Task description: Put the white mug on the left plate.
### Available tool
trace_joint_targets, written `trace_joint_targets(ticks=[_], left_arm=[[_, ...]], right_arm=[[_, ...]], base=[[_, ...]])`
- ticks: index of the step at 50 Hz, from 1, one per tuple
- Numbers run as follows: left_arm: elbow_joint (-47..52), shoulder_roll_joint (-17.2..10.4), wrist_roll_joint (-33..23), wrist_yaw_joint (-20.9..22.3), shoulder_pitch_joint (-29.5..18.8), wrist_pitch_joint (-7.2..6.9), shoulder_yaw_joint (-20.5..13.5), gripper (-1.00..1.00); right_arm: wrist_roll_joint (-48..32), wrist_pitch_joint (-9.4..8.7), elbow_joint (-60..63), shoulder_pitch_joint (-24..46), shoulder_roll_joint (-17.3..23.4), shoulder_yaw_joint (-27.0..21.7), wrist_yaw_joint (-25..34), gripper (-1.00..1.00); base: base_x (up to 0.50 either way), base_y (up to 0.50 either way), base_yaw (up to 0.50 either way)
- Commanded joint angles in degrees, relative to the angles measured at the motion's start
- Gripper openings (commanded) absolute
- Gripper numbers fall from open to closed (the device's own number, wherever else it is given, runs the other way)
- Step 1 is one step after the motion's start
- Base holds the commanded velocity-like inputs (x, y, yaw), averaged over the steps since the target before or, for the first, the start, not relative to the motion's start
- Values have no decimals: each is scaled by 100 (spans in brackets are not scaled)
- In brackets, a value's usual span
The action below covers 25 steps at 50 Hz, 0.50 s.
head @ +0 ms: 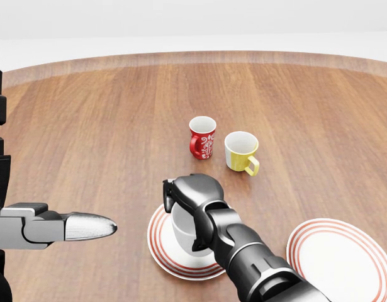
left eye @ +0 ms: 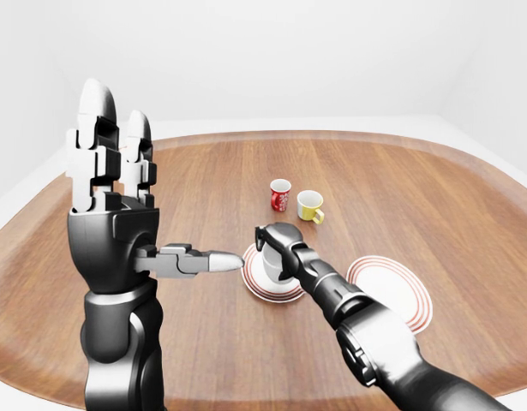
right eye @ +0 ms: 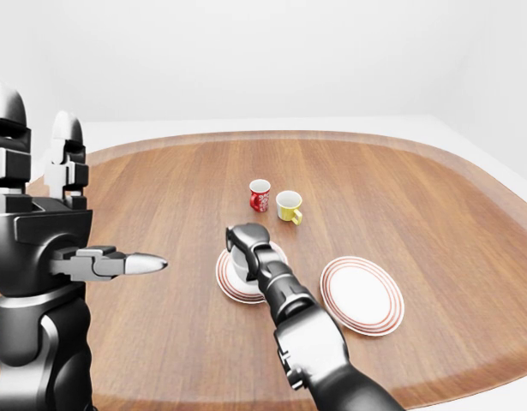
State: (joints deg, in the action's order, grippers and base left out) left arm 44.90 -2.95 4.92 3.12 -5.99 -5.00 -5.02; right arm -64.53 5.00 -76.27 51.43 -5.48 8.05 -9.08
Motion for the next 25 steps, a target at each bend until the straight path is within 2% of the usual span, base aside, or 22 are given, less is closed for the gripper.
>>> trace_joint_targets(ticks=[1,25], left_arm=[[-5,-4,6,0,-7,0,-4,98],[-23,-12,21,3,-3,0,-26,98]], right_arm=[[57,0,-9,-10,-6,-7,-72,-100],[46,0,-32,-71,-36,-22,-199,-100]], base=[[0,0,0],[0,0,0]])
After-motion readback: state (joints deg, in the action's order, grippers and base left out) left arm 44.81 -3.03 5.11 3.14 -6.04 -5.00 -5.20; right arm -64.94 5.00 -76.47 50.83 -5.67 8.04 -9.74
